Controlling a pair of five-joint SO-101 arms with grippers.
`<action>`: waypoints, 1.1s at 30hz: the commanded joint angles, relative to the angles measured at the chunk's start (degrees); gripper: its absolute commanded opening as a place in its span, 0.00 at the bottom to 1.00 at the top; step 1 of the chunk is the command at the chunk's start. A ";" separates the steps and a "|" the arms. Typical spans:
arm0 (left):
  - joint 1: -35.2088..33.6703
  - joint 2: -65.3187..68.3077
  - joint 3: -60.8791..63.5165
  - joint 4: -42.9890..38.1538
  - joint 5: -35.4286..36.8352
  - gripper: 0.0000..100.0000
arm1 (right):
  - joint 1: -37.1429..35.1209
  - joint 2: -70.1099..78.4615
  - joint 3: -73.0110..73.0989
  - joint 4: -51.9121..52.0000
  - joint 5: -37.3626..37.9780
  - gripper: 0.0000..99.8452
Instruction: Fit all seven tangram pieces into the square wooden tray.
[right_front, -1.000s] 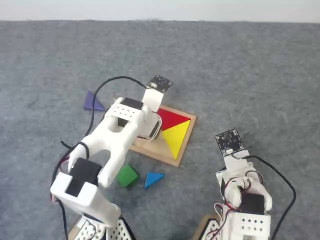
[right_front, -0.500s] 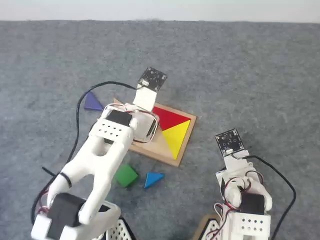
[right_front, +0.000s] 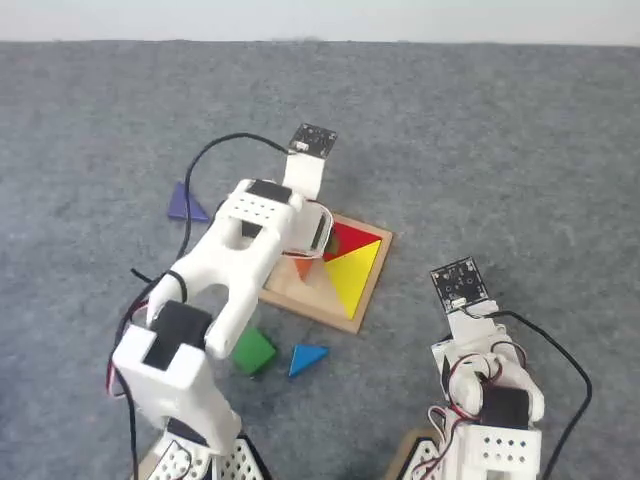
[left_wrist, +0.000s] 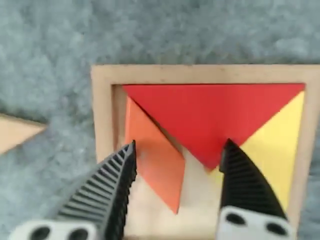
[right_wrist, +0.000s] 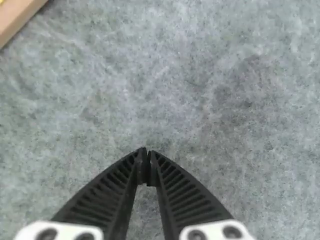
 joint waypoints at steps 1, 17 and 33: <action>-2.37 0.26 -1.54 2.46 1.41 0.26 | -0.22 -0.92 0.97 0.13 0.44 0.01; -3.96 0.79 -0.04 1.93 1.05 0.23 | -0.22 -0.92 0.97 0.13 0.44 0.01; 0.35 0.62 0.13 5.98 1.05 0.19 | -0.22 -0.92 0.97 0.13 0.44 0.01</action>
